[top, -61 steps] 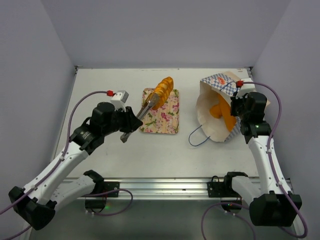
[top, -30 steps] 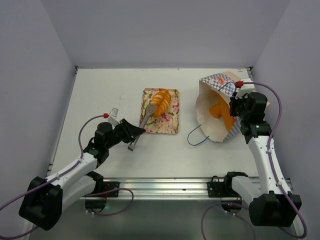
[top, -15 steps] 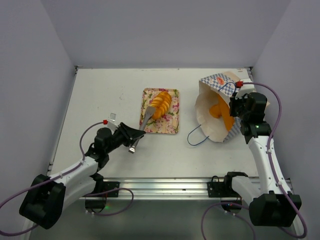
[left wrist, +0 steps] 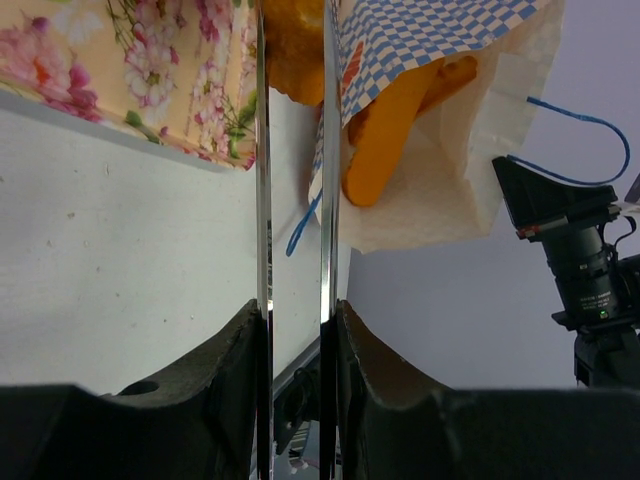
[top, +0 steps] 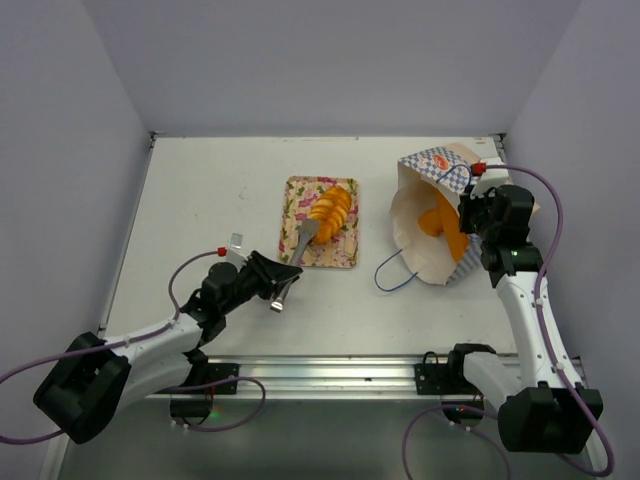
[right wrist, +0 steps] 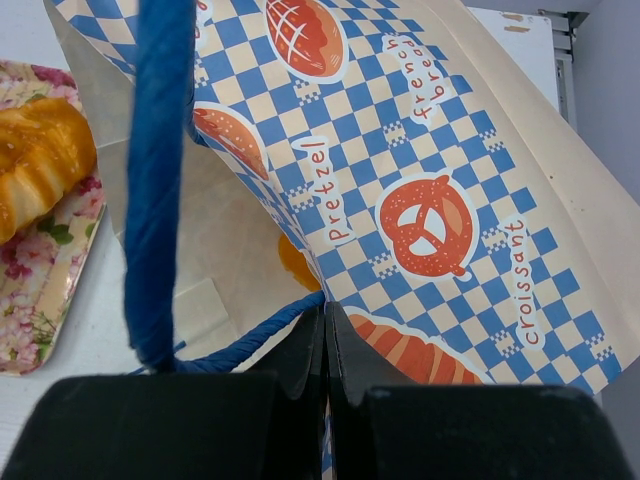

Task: Take the fake bread out of the paper bag

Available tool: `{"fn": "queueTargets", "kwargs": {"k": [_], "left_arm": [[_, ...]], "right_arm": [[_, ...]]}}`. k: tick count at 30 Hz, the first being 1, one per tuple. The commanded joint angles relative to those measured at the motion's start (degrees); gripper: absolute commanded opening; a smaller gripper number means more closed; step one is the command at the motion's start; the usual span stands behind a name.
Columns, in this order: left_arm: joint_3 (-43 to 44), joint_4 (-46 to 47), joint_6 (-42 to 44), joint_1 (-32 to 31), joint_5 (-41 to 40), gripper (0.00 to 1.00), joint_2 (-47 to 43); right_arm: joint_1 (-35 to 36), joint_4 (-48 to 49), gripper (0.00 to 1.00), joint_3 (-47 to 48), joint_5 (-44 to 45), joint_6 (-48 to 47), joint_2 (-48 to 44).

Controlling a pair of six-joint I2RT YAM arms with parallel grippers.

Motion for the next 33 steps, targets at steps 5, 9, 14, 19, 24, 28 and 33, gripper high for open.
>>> {"fn": "queueTargets", "kwargs": {"k": [5, 9, 14, 19, 24, 28, 33], "left_arm": [[0.9, 7.15, -1.87, -2.69, -4.64, 0.17, 3.01], [0.02, 7.24, -1.95, -3.57, -3.75, 0.24, 3.37], [-1.21, 6.8, -2.48, -4.36, -2.79, 0.32, 2.32], [-1.21, 5.83, -2.66, -5.15, -2.52, 0.38, 1.61], [-1.21, 5.39, -2.83, -6.38, -2.43, 0.41, 1.61], [-0.95, 5.22, -2.83, -7.35, -1.99, 0.43, 2.22], [-0.42, 4.95, -2.66, -8.57, -1.38, 0.43, 3.02]], "right_arm": [[-0.29, 2.25, 0.0, -0.14, -1.18, 1.03, -1.41], [-0.29, 2.34, 0.0, -0.14, -1.1, 0.95, -1.49], [-0.2, 2.34, 0.0, -0.23, -1.19, 0.95, -1.41], [-0.29, 2.43, 0.0, -0.23, -1.1, 1.03, -1.41], [-0.29, 2.43, 0.0, -0.14, -1.1, 1.03, -1.49], [-0.29, 2.42, 0.0, -0.14, -1.1, 1.03, -1.41], [-0.29, 2.34, 0.0, -0.23, -1.1, 0.95, -1.41]]}}
